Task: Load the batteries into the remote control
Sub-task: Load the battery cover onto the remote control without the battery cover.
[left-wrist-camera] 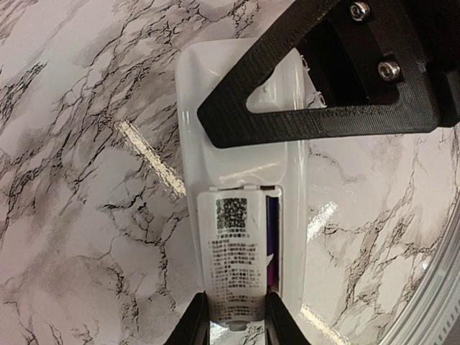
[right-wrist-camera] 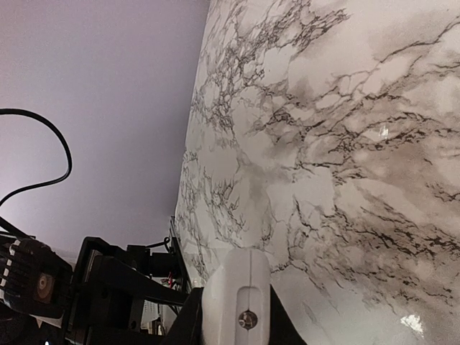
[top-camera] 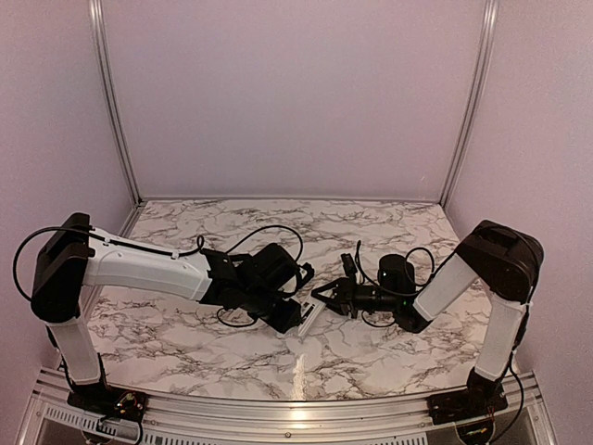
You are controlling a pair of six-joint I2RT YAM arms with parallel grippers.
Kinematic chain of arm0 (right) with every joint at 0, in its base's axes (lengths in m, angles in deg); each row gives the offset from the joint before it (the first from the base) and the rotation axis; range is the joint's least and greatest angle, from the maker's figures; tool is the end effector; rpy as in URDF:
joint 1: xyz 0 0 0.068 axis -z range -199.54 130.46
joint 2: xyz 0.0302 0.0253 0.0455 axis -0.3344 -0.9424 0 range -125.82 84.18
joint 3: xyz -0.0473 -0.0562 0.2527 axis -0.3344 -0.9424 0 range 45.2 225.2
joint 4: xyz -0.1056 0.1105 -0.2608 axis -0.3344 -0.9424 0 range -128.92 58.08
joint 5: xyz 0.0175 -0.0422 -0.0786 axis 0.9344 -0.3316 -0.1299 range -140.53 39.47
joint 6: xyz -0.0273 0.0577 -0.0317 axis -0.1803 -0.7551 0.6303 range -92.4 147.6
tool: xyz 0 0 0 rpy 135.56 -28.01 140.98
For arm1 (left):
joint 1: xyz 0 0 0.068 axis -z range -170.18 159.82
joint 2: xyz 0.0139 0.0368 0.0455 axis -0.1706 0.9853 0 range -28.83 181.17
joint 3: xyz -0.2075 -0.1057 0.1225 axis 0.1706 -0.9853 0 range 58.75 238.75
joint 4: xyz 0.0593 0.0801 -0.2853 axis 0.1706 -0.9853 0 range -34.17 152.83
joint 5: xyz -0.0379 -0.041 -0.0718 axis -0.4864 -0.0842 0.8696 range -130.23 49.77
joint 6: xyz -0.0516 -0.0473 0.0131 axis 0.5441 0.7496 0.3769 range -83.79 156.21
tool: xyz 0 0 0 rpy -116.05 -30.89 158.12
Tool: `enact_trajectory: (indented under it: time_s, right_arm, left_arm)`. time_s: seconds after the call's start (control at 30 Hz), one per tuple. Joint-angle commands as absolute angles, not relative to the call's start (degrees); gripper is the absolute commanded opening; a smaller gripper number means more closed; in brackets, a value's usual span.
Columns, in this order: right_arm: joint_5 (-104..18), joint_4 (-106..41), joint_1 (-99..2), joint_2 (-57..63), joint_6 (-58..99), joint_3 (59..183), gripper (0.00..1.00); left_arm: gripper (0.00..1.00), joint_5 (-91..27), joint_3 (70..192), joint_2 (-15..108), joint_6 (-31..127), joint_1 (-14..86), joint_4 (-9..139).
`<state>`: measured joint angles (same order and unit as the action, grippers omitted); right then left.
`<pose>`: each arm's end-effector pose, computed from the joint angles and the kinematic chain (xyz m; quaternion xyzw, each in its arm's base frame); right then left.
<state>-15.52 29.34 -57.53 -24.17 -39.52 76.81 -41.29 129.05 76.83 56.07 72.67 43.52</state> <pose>0.2488 0.2371 0.0553 0.0146 0.7805 0.6039 0.1610 0.1995 -0.3865 0.1321 0.3465 0.8876 -0.1938 0.2336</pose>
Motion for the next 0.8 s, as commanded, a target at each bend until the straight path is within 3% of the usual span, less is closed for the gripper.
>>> enact_trajectory:
  time_s: [0.0, 0.77]
  right_arm:
    - [-15.5, 31.0, -57.5, -24.5, -39.2, 76.7, 0.0]
    - [-17.8, 26.3, -59.0, -20.8, -32.8, 77.8, 0.0]
  left_arm:
    - [0.23, -41.6, 129.4, 75.5, 54.7, 73.0, 43.4]
    - [0.22, -39.4, 131.6, 77.7, 54.3, 73.3, 41.4]
